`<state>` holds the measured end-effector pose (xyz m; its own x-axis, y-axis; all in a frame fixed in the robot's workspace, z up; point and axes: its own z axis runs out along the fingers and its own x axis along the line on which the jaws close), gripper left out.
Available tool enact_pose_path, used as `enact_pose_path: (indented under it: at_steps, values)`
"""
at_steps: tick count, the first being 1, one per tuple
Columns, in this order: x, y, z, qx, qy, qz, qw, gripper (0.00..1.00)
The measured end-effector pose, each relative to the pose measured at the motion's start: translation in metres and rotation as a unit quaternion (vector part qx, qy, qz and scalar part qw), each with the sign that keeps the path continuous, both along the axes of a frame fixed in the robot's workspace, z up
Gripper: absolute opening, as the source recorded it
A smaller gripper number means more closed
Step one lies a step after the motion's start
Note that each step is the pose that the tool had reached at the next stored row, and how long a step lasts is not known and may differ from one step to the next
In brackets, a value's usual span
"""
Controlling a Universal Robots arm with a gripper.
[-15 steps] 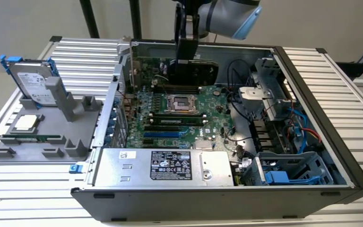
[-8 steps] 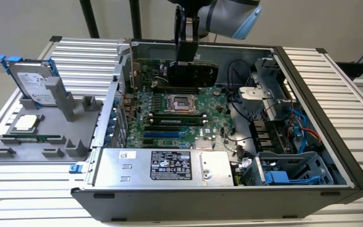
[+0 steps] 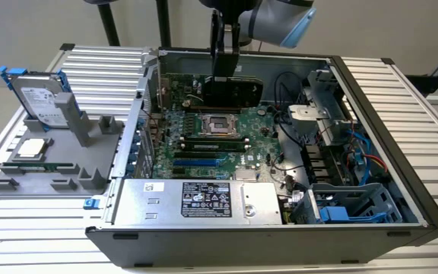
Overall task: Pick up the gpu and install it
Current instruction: 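Insert the gpu into the slot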
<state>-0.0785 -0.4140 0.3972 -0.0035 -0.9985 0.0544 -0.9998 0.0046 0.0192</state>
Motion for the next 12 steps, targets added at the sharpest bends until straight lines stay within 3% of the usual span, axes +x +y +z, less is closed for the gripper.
enact_pose_path:
  at_steps: [7,12]
  values:
    - [0.0,0.0005,-0.0044,-0.0027,-0.0004,0.0,1.0,0.0]
    - [0.0001,0.0034,-0.0084,-0.0032,-0.0004,-0.001,1.0,0.0]
